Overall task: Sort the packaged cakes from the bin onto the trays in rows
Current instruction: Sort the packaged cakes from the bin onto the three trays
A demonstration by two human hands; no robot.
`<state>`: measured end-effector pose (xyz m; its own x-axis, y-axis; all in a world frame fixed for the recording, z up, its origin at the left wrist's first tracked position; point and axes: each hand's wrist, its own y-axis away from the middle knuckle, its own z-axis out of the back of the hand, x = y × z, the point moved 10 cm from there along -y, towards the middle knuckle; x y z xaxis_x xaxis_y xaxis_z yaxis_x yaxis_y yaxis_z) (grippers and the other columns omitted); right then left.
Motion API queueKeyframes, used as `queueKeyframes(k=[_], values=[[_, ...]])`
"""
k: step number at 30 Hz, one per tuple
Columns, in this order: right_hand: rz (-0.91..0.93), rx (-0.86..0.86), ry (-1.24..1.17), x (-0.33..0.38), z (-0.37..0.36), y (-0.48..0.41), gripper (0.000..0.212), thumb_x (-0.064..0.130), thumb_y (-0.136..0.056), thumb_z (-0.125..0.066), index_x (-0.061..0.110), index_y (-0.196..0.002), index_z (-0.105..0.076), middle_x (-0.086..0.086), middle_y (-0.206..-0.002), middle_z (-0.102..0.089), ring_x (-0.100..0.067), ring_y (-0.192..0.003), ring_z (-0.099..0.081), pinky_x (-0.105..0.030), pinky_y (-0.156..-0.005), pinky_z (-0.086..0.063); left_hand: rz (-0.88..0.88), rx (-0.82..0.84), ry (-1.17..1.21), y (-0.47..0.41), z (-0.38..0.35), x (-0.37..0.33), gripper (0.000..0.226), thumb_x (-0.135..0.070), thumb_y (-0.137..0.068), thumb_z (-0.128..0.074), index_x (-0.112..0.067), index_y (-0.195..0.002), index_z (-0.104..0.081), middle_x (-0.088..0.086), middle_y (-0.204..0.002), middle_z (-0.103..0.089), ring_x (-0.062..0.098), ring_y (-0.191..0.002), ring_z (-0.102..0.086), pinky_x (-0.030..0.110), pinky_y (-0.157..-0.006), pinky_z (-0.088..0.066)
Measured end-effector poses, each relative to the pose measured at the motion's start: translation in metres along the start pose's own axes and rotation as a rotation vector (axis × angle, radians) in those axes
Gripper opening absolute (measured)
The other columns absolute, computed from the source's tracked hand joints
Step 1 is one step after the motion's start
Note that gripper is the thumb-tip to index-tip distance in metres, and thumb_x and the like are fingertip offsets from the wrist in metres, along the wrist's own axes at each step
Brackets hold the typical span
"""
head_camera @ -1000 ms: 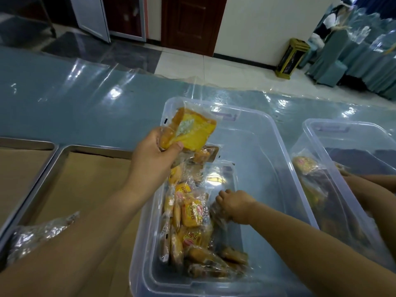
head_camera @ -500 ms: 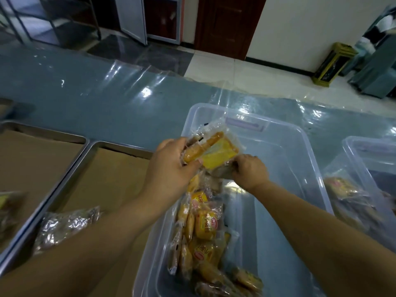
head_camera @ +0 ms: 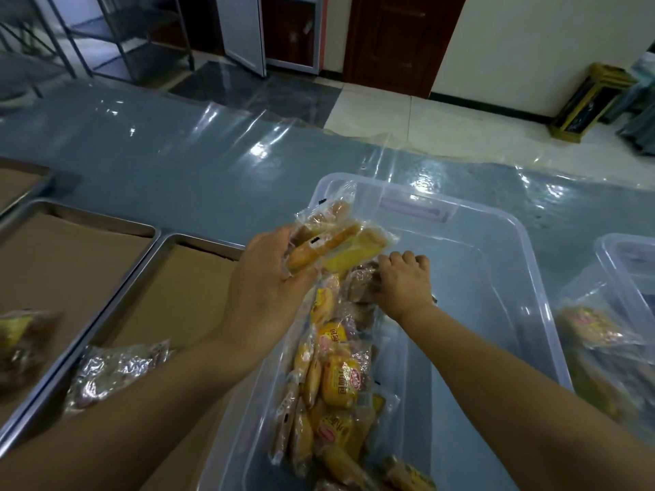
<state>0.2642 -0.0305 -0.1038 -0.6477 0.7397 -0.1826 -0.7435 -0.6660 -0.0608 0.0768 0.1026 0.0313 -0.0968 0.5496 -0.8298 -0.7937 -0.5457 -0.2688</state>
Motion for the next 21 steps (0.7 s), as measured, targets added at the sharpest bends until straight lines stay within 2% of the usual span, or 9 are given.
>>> queueKeyframes(k=[3,4,7,10,13,16,19,21], values=[[0.041,0.037,0.043,0.006,0.000,0.002,0.038,0.043,-0.078,-0.061,0.017,-0.104,-0.058,-0.005,-0.107,-0.056,-0.028,-0.105,-0.046,-0.040,-0.097,-0.030,-0.004,0.006,-0.005,0.000,-0.001,-0.001,0.020,-0.040,-0.080,-0.062,-0.053,-0.089,-0.050,-0.026,-0.088,-0.054,-0.004,-0.092,-0.051,0.016,-0.066,-0.038],[0.055,0.055,0.014,0.009,-0.001,0.004,0.038,0.040,-0.078,-0.062,0.015,-0.107,-0.055,-0.006,-0.110,-0.054,-0.028,-0.105,-0.047,-0.038,-0.094,-0.034,-0.014,0.010,-0.008,0.000,-0.001,-0.001,0.017,-0.043,-0.079,-0.060,-0.051,-0.091,-0.051,-0.025,-0.089,-0.054,-0.004,-0.092,-0.051,0.015,-0.065,-0.037],[0.012,0.136,-0.141,0.010,-0.008,0.015,0.034,0.021,-0.082,-0.059,0.012,-0.111,-0.043,-0.008,-0.112,-0.051,-0.027,-0.095,-0.056,-0.033,-0.070,-0.040,-0.068,0.006,-0.007,0.002,0.000,-0.006,0.021,-0.044,-0.080,-0.060,-0.043,-0.101,-0.054,-0.024,-0.090,-0.053,-0.004,-0.092,-0.049,0.014,-0.066,-0.035],[0.010,0.125,-0.102,0.011,-0.003,0.026,0.028,0.019,-0.085,-0.052,0.015,-0.110,-0.042,-0.005,-0.105,-0.060,-0.027,-0.093,-0.059,-0.033,-0.069,-0.038,-0.093,0.000,0.011,0.003,0.000,-0.008,0.025,-0.031,-0.082,-0.064,-0.040,-0.103,-0.056,-0.023,-0.089,-0.054,-0.004,-0.089,-0.047,0.015,-0.069,-0.037],[-0.043,0.067,-0.127,0.002,0.011,0.039,0.022,0.020,-0.084,-0.051,0.014,-0.105,-0.049,-0.006,-0.099,-0.064,-0.029,-0.091,-0.059,-0.032,-0.068,-0.033,-0.096,0.025,0.032,0.003,-0.002,-0.007,0.024,-0.024,-0.082,-0.066,-0.032,-0.104,-0.061,-0.013,-0.092,-0.061,0.006,-0.094,-0.050,0.025,-0.072,-0.044],[-0.132,-0.040,-0.203,-0.011,0.038,0.060,0.025,0.026,-0.080,-0.058,0.015,-0.103,-0.054,-0.007,-0.089,-0.066,-0.030,-0.082,-0.059,-0.030,-0.065,-0.029,-0.110,0.067,0.065,0.003,-0.005,-0.006,0.020,-0.025,-0.083,-0.064,-0.031,-0.101,-0.061,-0.011,-0.091,-0.062,0.010,-0.092,-0.053,0.031,-0.071,-0.046],[-0.241,-0.118,-0.285,-0.018,0.067,0.085,0.030,0.030,-0.080,-0.063,0.017,-0.106,-0.057,-0.005,-0.086,-0.067,-0.030,-0.077,-0.061,-0.030,-0.063,-0.032,-0.109,0.076,0.111,0.004,-0.004,-0.003,0.016,-0.024,-0.083,-0.063,-0.029,-0.098,-0.061,-0.008,-0.089,-0.062,0.014,-0.088,-0.056,0.035,-0.069,-0.048],[-0.337,-0.178,-0.396,-0.021,0.088,0.104,0.034,0.035,-0.080,-0.067,0.019,-0.108,-0.056,-0.002,-0.087,-0.067,-0.028,-0.077,-0.061,-0.029,-0.057,-0.034,-0.100,0.067,0.180,0.005,-0.001,-0.002,0.018,-0.026,-0.083,-0.062,-0.035,-0.098,-0.057,-0.011,-0.090,-0.063,0.011,-0.086,-0.059,0.035,-0.070,-0.050]])
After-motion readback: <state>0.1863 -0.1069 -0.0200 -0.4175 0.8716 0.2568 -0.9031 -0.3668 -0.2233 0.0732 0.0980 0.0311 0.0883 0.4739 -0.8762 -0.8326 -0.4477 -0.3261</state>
